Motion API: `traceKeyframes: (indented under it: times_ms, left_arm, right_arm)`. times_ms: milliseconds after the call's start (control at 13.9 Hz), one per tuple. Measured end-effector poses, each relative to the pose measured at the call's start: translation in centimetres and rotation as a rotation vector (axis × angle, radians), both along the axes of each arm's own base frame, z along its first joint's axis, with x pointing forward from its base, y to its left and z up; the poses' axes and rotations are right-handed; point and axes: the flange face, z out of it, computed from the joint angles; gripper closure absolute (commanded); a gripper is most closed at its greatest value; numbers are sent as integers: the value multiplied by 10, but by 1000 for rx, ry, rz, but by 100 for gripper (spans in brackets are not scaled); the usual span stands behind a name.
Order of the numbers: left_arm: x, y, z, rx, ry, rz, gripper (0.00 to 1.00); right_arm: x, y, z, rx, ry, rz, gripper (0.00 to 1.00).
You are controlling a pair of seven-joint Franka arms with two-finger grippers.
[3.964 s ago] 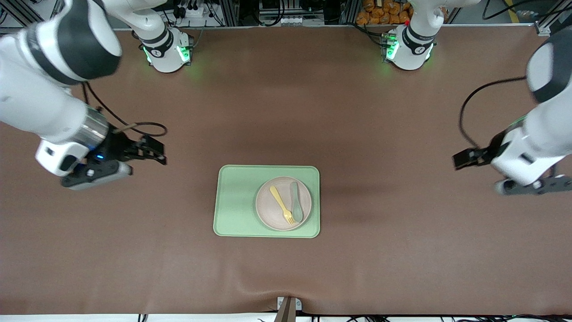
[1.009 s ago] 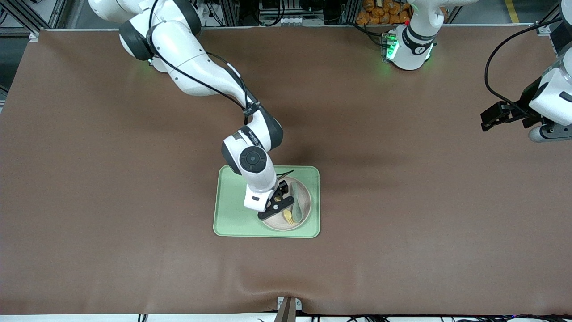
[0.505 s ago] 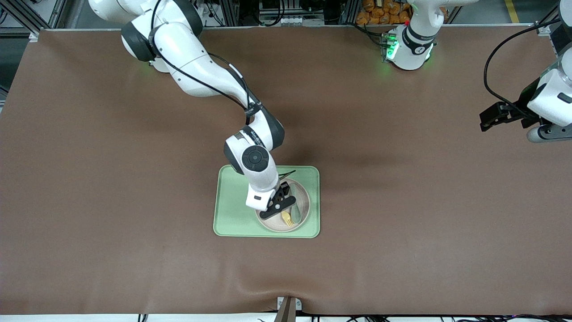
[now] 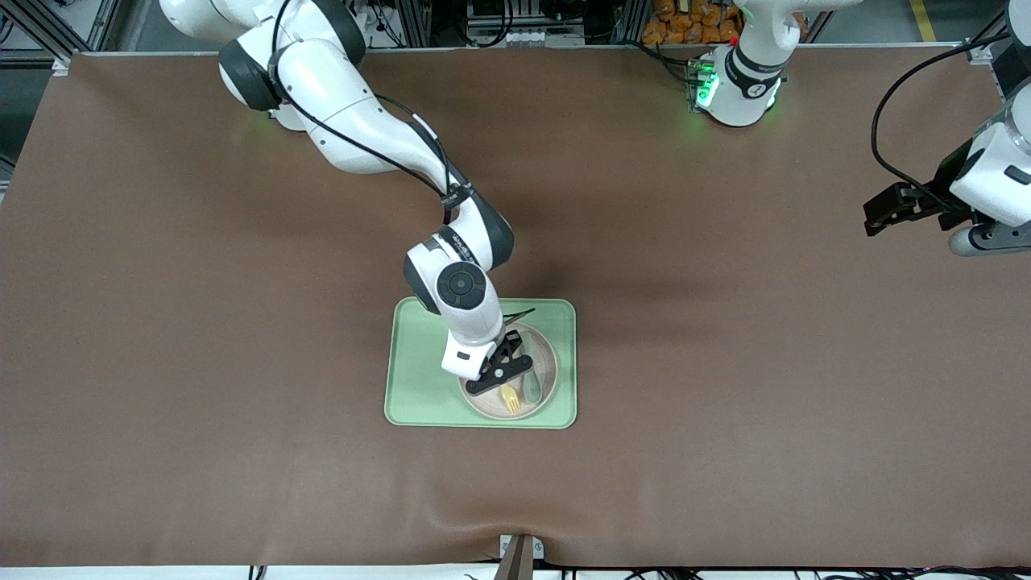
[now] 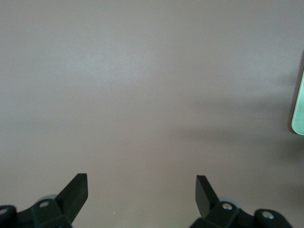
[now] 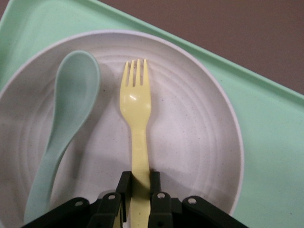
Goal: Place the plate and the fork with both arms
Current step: 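Lower the right gripper and grasp the yellow fork handle, then lift the fork and set it on the tray beside the plate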
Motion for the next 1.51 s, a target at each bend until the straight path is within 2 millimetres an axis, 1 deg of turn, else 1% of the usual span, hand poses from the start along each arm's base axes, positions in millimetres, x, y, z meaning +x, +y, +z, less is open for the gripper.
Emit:
traceKeyframes:
  times_ms: [144, 360, 432, 505, 577, 649, 793, 865, 937, 1009, 1081, 1297, 1369, 1441, 1514]
  left_arm:
    - [-1, 0, 3, 0, -5, 0, 0]
    - [-6, -3, 8, -20, -8, 0, 0]
    - [-7, -4, 9, -28, -6, 0, 0]
    - [-7, -5, 9, -31, -5, -1, 0]
    - [-8, -6, 8, -32, -2, -3, 0]
    - [-9, -7, 8, -32, -1, -5, 0]
    - [-11, -8, 7, -31, 3, -7, 0]
    - [-12, -8, 6, -31, 6, -7, 0]
    - [-12, -8, 5, -30, 9, -7, 0]
    - [-12, -9, 4, -30, 12, -7, 0]
    - [-13, -9, 2, -30, 16, -8, 0]
    - [-13, -10, -1, -29, 21, -11, 0]
    - [-13, -11, -1, -29, 22, -11, 0]
    - [-13, -11, -1, -29, 22, -11, 0]
    - [-13, -11, -1, -29, 22, -11, 0]
  right_arm:
    - [2, 1, 13, -2, 11, -16, 100]
    - [11, 0, 44, 27, 8, -44, 100]
    - [16, -4, 55, 38, -1, -65, 100]
    - [23, -14, 65, 43, -6, -101, 100]
    - [33, -32, 71, 38, 5, -146, 100]
    - [43, -54, 72, 30, 23, -194, 100]
    - [61, -102, 68, 18, 50, -283, 100]
    - [64, -123, 64, 11, 67, -316, 100]
    - [63, -138, 61, 7, 84, -353, 100]
    - [58, -146, 54, 9, 91, -403, 100]
    - [50, -149, 44, 19, 85, -452, 100]
    - [21, -146, 2, 38, 75, -547, 100]
    - [15, -147, -7, 34, 80, -560, 100]
    - [13, -149, -11, 31, 85, -569, 83]
    - [12, -149, -10, 31, 85, -571, 18]
